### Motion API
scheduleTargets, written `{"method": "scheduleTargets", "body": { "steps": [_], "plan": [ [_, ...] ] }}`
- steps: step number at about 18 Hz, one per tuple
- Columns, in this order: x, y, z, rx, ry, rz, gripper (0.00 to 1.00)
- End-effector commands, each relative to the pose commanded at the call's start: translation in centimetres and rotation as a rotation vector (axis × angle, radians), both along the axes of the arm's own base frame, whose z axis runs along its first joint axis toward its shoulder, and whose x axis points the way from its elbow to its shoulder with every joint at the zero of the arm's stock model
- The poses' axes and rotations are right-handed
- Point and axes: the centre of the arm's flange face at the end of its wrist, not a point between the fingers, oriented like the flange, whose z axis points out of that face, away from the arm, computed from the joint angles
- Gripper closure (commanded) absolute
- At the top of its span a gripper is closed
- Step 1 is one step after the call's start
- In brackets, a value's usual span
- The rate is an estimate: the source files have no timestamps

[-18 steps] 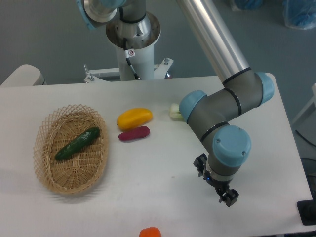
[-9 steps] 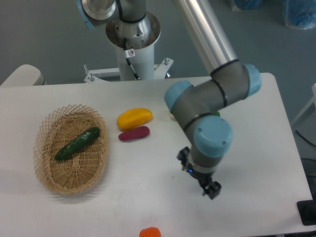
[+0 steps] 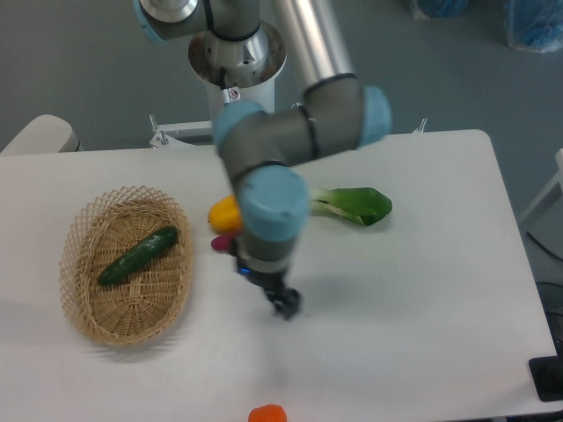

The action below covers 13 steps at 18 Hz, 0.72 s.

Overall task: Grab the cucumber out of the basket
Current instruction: 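Move the gripper over the basket above the green cucumber, then lower the gripper onto the cucumber and close it around it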

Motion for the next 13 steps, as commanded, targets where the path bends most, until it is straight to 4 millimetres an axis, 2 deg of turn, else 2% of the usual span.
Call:
{"method": "scheduleTargets", "body": {
  "steps": [2, 5, 7, 10, 13],
  "plan": [
    [4.0, 1.3, -0.2, -0.015, 0.002, 0.004, 0.00],
    [9.3, 1.6, -1.3, -0.030, 0.002, 0.031, 0.00],
    [11.3, 1.6, -2.8, -0.025, 0.012, 0.087, 0.00],
    [13.2, 0.2, -5.4, -0.042, 0.010, 0.090, 0.00],
    [15.0, -0.3, -6.7, -0.037, 0.032, 0.125, 0.00]
  ]
}}
